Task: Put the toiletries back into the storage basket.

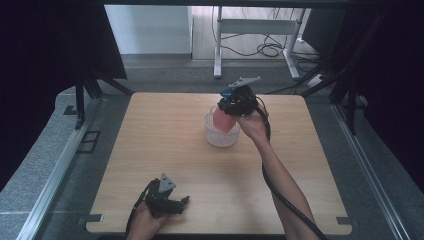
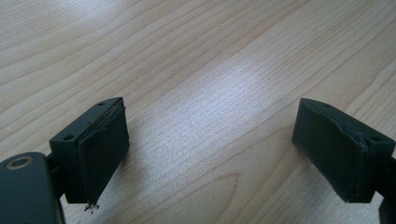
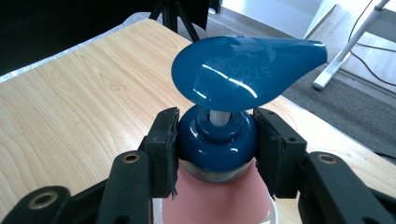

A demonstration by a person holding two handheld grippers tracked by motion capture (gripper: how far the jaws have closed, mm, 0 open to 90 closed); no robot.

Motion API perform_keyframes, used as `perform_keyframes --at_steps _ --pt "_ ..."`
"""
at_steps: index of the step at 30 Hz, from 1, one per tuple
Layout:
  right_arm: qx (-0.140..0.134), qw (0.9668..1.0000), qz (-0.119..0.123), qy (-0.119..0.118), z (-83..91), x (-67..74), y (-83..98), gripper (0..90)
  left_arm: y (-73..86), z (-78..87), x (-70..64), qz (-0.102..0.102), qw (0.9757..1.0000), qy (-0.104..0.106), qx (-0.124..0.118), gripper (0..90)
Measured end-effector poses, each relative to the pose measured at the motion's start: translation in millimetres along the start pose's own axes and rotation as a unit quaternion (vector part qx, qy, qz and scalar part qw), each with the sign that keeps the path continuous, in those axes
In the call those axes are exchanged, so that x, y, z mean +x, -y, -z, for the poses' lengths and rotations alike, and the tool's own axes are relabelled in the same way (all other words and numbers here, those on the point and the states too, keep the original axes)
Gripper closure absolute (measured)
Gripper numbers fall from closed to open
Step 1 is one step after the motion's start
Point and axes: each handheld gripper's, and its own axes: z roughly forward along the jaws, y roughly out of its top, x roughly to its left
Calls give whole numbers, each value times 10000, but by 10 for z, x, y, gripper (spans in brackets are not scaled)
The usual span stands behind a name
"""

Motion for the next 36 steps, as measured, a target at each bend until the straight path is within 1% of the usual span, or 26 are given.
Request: perform_keyframes --at_steps 8,15,22,36 --pt "58 10000 -19 -12 -85 6 53 526 -1 -1 0 0 10000 0 3 103" --pt "109 9999 11 -45 -168 28 102 526 -3 0 -2 -1 10000 4 21 103" --pt "177 9998 -21 -72 -268 40 171 526 -4 0 -2 -1 10000 7 21 102" --pt "305 9995 -56 -93 -416 31 290 526 -4 0 -3 2 10000 6 21 103"
